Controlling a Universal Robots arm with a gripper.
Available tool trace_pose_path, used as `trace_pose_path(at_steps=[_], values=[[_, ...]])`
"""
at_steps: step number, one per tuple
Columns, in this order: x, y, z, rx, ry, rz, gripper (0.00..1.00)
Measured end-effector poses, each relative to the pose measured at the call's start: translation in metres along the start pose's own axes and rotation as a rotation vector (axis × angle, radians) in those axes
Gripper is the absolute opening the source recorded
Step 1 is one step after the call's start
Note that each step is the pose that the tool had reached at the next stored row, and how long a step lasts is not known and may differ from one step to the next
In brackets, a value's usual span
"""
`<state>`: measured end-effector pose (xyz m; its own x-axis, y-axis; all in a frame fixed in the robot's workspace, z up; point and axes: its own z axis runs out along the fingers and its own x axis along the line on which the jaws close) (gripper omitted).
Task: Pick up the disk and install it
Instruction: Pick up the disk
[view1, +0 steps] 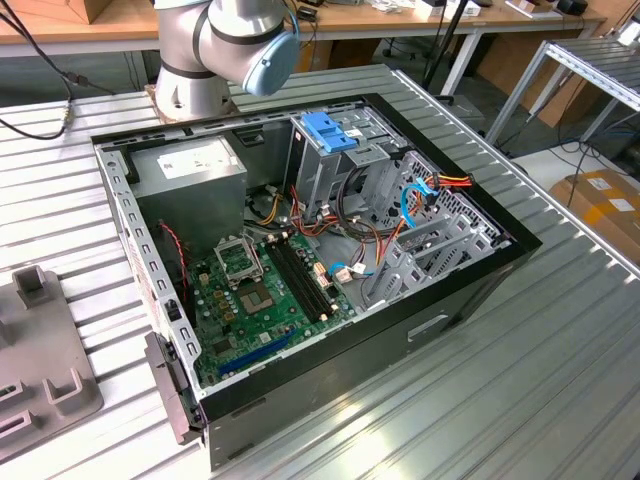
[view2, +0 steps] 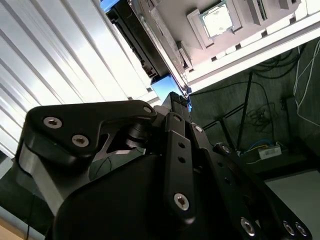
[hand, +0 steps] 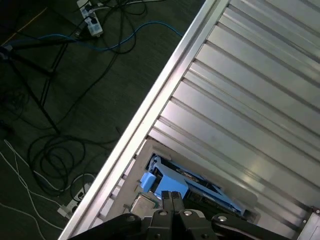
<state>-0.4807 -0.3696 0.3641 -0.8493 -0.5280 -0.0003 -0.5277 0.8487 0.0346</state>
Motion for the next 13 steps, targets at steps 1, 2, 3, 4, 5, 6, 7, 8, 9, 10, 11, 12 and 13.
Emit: trace_pose_path(at_steps=[1, 2, 3, 4, 5, 6, 7, 8, 9, 10, 11, 12, 13], values=[[0.0000, 0.0000, 0.0000, 0.0000, 0.0007, -0.020, 0.11], [0.0000, 0.0000, 0.0000, 0.0000, 0.0025, -0.073, 0.11], [0.0000, 0.0000, 0.0000, 0.0000, 0.0033, -0.094, 0.11], [0.0000, 0.0000, 0.0000, -0.0001, 0.0044, -0.129, 0.11], [0.0000, 0.0000, 0.0000, -0.0001, 0.0058, -0.168, 0.11], [0.0000, 0.0000, 0.0000, -0.0001, 0.0072, -0.209, 0.11], [0.0000, 0.0000, 0.0000, -0.0001, 0.0084, -0.242, 0.11], [0.0000, 0.0000, 0.0001, -0.0001, 0.0090, -0.262, 0.11], [0.0000, 0.0000, 0.0001, -0.0001, 0.0097, -0.281, 0.11], [0.0000, 0.0000, 0.0001, -0.0001, 0.0106, -0.306, 0.11], [0.0000, 0.0000, 0.0001, -0.0001, 0.0113, -0.326, 0.11], [0.0000, 0.0000, 0.0001, -0.0001, 0.0121, -0.350, 0.11], [0.0000, 0.0000, 0.0002, -0.0001, 0.0128, -0.369, 0.11]])
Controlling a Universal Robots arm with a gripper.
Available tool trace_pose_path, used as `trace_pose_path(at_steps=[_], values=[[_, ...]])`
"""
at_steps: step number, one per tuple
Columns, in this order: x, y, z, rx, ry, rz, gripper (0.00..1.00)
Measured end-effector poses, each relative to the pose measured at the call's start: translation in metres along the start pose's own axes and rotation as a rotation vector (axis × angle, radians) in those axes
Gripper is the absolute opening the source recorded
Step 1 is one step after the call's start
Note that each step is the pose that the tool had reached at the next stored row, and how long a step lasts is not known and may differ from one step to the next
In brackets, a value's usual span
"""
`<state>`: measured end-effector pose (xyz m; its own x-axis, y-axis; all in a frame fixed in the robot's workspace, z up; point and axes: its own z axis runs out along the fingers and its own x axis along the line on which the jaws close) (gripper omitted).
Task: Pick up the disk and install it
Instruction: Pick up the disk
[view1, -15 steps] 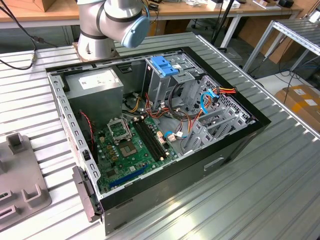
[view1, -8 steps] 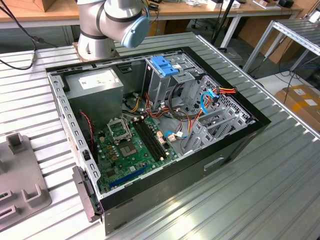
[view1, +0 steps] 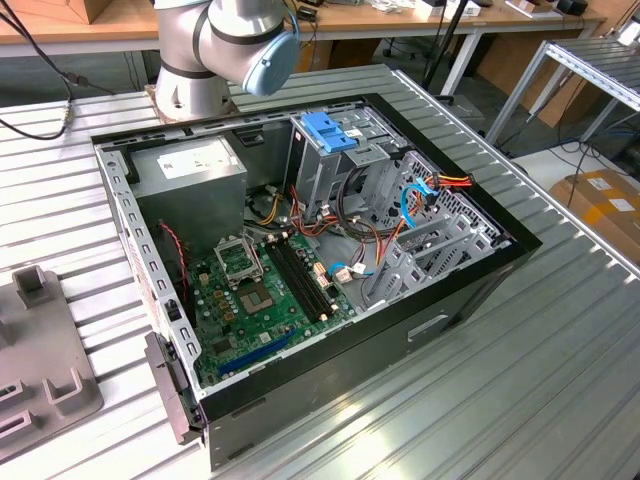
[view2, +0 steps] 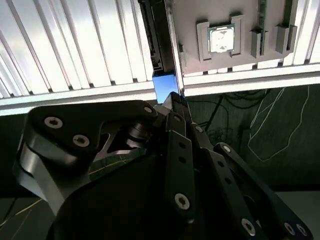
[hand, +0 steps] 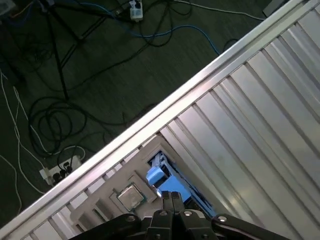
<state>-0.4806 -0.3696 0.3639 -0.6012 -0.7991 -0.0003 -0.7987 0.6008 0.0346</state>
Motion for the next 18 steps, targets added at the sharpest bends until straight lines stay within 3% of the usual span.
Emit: trace_pose_path(at_steps=[6, 8, 11, 12, 15, 18], values=[[0.0000, 0.0000, 0.0001, -0.0001, 0.0072, -0.206, 0.11], [0.0000, 0.0000, 0.0002, -0.0001, 0.0085, -0.247, 0.11], [0.0000, 0.0000, 0.0003, -0.0001, 0.0123, -0.356, 0.11], [0.0000, 0.0000, 0.0003, -0.0002, 0.0132, -0.380, 0.11], [-0.0001, 0.0000, 0.0003, -0.0002, 0.0136, -0.392, 0.11], [-0.0004, -0.0004, 0.0008, -0.0001, 0.0158, -0.460, 0.11]])
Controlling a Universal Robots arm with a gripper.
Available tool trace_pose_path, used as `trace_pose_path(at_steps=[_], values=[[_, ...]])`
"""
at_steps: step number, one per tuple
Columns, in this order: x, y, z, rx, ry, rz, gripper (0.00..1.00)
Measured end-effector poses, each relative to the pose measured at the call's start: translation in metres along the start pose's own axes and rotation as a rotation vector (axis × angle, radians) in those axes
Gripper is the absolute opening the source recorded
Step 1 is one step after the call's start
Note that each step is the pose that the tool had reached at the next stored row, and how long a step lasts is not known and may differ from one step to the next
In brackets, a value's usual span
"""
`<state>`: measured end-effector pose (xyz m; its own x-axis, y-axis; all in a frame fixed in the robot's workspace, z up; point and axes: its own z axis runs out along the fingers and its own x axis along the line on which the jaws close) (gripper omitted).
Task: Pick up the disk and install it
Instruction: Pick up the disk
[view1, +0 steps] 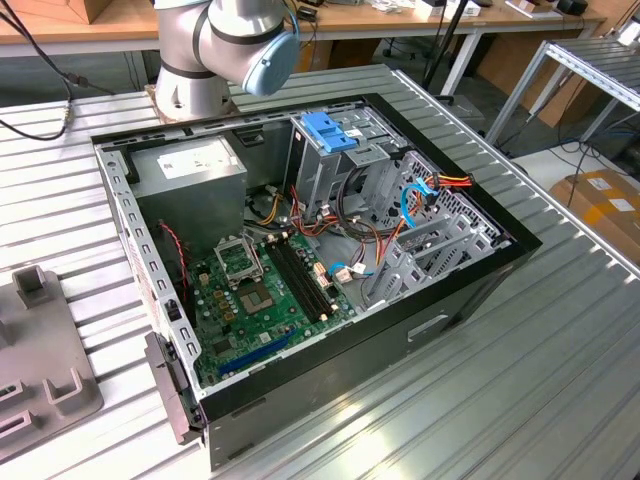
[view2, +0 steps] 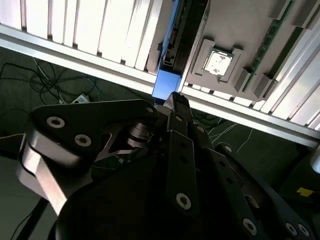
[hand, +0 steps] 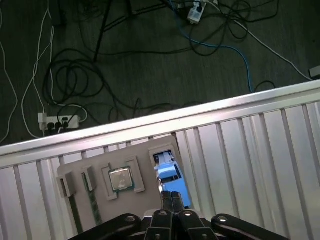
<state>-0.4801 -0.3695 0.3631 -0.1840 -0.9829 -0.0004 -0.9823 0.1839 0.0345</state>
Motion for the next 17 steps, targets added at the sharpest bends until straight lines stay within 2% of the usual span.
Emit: trace_pose_path(at_steps=[1, 2, 5, 7, 9, 10, 17], values=[[0.0000, -0.0001, 0.0002, -0.0001, 0.0010, -0.030, 0.11], [0.0000, -0.0001, 0.0003, -0.0002, 0.0016, -0.044, 0.11], [-0.0008, -0.0009, 0.0004, -0.0002, 0.0017, -0.045, 0.11], [-0.0038, -0.0014, 0.0015, -0.0001, 0.0018, -0.050, 0.11], [-0.0048, -0.0029, 0.0026, 0.0000, 0.0029, -0.086, 0.11], [-0.0048, -0.0029, 0.0035, -0.0002, 0.0041, -0.117, 0.11], [-0.0049, -0.0029, 0.0036, -0.0002, 0.0044, -0.123, 0.11]])
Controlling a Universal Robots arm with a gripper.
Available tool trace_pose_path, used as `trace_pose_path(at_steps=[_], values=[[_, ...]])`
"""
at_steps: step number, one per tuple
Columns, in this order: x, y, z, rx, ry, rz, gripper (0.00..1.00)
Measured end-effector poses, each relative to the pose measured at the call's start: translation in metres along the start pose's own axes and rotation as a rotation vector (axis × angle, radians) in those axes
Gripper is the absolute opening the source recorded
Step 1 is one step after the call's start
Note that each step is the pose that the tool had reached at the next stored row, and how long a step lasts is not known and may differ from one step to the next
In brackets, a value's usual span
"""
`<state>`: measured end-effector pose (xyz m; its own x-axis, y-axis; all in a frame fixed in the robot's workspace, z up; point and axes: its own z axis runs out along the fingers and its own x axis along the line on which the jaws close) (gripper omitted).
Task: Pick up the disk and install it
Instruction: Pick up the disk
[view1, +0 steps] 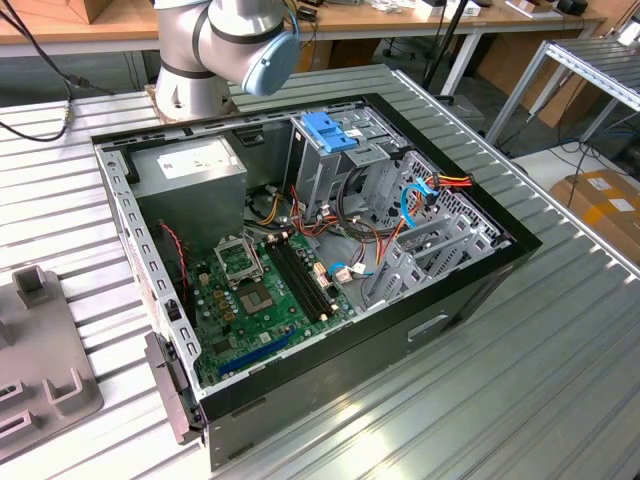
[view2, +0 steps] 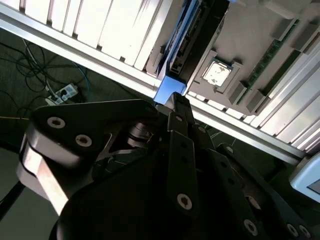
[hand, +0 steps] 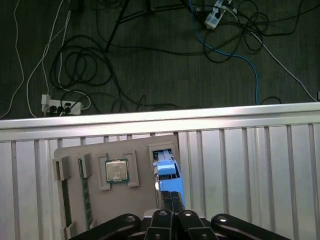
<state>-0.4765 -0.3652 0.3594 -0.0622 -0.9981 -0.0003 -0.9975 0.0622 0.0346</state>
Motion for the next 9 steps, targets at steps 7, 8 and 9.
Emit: trace_pose_path(at_steps=[7, 8, 9], values=[[0.0000, 0.0000, 0.0000, 0.0000, 0.0000, 0.000, 0.54], [0.0000, 0.0000, 0.0003, 0.0001, -0.0001, 0.000, 0.54], [0.0000, -0.0001, 0.0016, 0.0020, -0.0003, -0.002, 0.54]])
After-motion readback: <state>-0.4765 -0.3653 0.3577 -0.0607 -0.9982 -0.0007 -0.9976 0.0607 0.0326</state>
